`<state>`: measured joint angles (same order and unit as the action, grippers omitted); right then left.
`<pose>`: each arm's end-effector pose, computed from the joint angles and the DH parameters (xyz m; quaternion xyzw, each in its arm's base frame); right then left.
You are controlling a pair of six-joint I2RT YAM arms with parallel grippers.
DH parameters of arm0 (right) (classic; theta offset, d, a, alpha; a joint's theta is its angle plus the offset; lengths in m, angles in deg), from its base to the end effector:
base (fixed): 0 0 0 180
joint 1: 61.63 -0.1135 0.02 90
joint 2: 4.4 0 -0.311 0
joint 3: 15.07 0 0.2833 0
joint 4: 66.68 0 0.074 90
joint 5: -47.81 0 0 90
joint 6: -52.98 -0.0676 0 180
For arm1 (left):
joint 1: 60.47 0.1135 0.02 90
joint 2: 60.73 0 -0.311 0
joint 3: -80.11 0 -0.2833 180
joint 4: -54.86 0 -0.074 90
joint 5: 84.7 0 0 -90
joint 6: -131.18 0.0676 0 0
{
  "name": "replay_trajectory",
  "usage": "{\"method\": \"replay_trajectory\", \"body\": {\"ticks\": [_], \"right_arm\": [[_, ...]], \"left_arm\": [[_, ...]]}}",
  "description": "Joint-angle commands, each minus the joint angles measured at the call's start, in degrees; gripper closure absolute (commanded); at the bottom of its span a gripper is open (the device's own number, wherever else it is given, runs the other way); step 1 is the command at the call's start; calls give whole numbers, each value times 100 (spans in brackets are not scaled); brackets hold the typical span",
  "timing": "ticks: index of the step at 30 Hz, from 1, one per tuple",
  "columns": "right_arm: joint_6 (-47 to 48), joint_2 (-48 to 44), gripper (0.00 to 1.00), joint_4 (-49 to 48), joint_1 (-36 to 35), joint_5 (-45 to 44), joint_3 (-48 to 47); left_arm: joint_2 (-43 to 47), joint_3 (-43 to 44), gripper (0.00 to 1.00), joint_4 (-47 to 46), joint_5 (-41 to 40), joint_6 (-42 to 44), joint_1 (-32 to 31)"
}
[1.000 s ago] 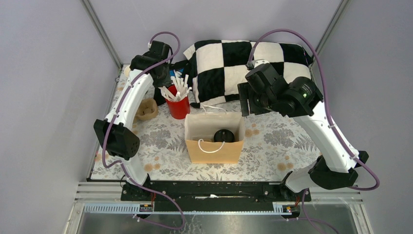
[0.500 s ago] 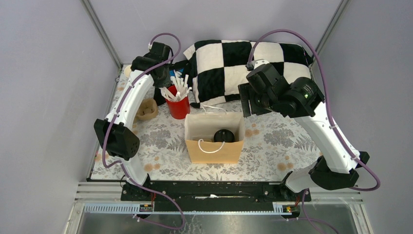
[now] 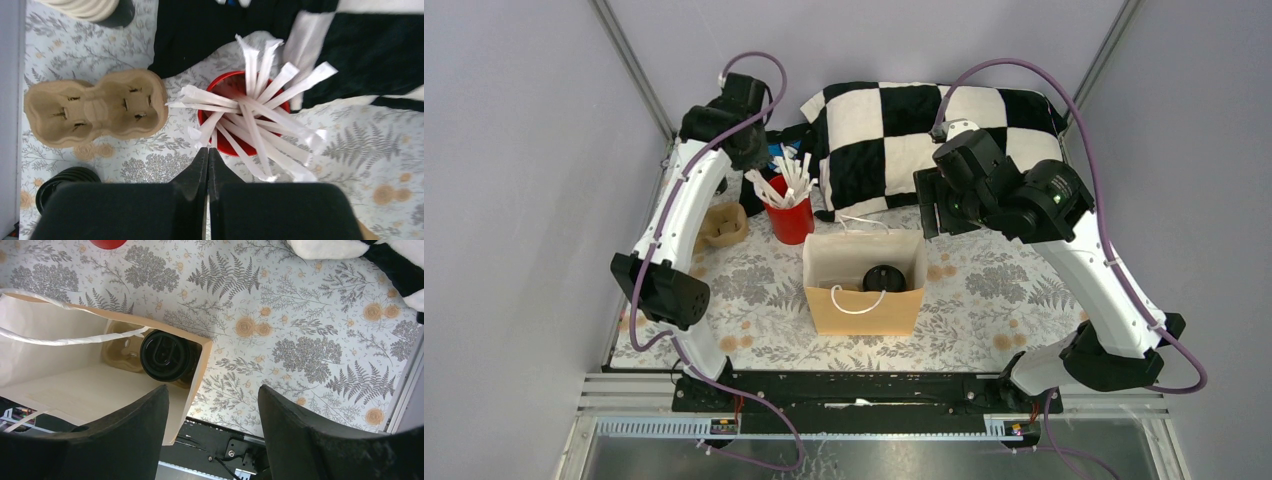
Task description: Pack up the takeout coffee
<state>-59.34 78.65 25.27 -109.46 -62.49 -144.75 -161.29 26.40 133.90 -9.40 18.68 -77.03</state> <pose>0.2010 0.1870 0.5305 -0.1357 0.9028 0.0816 0.3999 0.4031 -0.1020 0.4305 -0.0890 0.9380 0.0101 0.3348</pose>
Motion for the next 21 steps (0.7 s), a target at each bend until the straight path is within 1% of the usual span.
{"method": "replay_trajectory", "body": {"ticks": [1, 4, 7, 10, 14, 17, 21], "right_arm": [[14, -209, 29, -198, 23, 32, -17], [46, -236, 29, -238, 22, 72, 10], [92, -272, 29, -300, 24, 134, 76], [141, -422, 29, -532, 21, 223, 395], [206, -778, 29, -1050, 22, 312, 1108], [189, -930, 29, -1209, 23, 278, 1329], [97, -1043, 29, -1226, 22, 228, 1359]], "left_arm": [[314, 1173, 100, 506, -142, -125, -2], [492, 1572, 100, 824, -53, -213, -6], [921, 1622, 100, 899, 212, -256, -5], [1606, 1459, 100, 701, 522, -300, -5], [2660, 1045, 100, 32, 1076, -326, -5], [3226, 1018, 100, -341, 1974, -216, -5], [3611, 1122, 100, -280, 3404, -155, -5]]}}
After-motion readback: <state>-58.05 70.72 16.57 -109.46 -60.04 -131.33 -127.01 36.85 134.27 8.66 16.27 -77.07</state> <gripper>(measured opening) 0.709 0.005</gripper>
